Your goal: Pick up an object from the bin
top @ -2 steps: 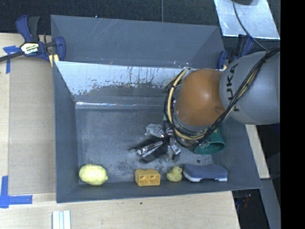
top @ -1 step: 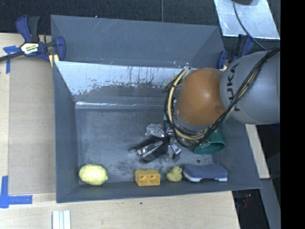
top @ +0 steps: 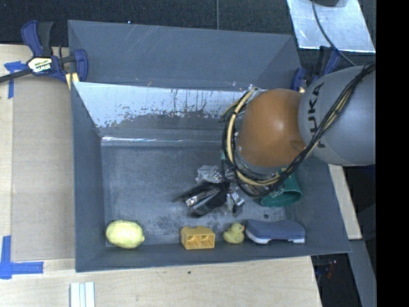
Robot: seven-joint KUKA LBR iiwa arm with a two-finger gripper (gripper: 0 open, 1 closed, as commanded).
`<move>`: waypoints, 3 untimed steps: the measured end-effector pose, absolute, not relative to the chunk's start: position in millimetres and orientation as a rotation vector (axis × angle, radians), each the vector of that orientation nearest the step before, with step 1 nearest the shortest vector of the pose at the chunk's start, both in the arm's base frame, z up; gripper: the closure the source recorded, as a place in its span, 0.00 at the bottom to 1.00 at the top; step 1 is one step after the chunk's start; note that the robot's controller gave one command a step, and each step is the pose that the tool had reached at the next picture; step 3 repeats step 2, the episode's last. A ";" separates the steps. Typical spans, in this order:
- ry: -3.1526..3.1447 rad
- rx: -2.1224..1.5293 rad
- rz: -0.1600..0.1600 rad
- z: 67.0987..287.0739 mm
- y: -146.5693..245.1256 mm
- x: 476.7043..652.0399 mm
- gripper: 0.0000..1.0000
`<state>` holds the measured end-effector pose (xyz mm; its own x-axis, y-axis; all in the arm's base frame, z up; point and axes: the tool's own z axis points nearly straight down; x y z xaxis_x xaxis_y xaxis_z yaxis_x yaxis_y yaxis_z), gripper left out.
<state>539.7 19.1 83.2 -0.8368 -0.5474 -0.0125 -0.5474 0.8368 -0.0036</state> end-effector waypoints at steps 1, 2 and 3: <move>2.998 -0.892 0.000 100.4 19.2 540.1 1.00; 2.998 -0.890 0.000 122.1 19.0 540.0 1.00; 2.998 -0.890 0.000 122.1 19.0 540.0 1.00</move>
Offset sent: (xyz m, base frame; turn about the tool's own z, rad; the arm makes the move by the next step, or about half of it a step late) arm 0.0004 0.0000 0.0459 0.0008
